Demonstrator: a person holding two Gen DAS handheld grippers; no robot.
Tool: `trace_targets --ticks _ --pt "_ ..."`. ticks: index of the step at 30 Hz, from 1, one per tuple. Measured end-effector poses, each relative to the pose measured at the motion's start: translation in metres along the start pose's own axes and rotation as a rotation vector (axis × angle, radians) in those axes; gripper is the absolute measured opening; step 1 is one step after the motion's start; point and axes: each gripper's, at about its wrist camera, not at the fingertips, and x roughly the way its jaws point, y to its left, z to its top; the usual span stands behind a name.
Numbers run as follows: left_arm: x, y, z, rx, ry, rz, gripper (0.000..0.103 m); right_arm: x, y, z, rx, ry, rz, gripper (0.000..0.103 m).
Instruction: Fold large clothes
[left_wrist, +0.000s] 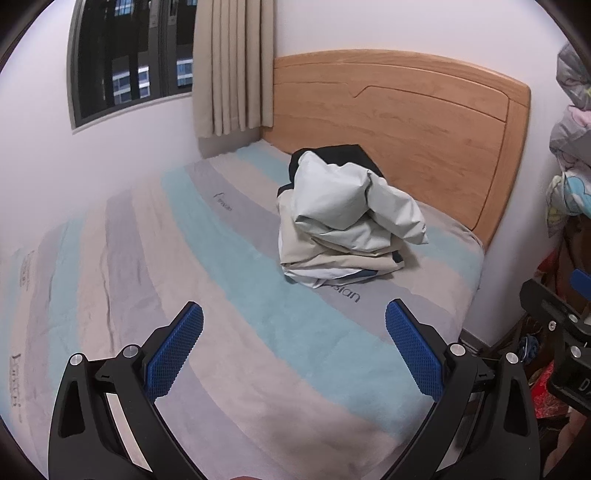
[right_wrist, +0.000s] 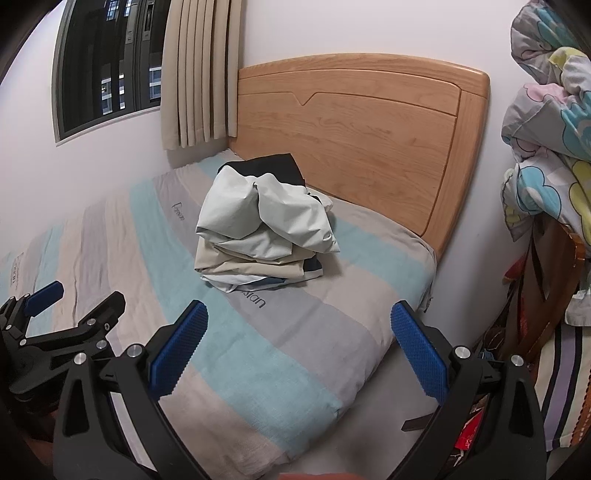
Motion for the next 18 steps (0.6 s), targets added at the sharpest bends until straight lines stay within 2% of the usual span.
trace_targets --ticks 7,12,14,18 --pt "-0.004 -0.005 0.002 0.024 -0.026 -0.03 0.096 0.0 0.001 -0.001 -0.006 0.001 -0.004 0.096" --pt "-0.003 -0.006 0.009 0.023 -0.026 0.031 0.097 0.003 0.001 -0.001 -0.004 0.0 -0.002 0.096" --pt "-0.002 -0.003 0.01 0.011 -0.011 0.009 0.097 0.003 0.001 0.001 -0.007 -0.001 0.001 0.096" --pt "-0.003 -0.005 0.01 0.022 -0.014 0.033 0.097 0.005 0.0 0.0 -0.003 0.005 0.004 0.095"
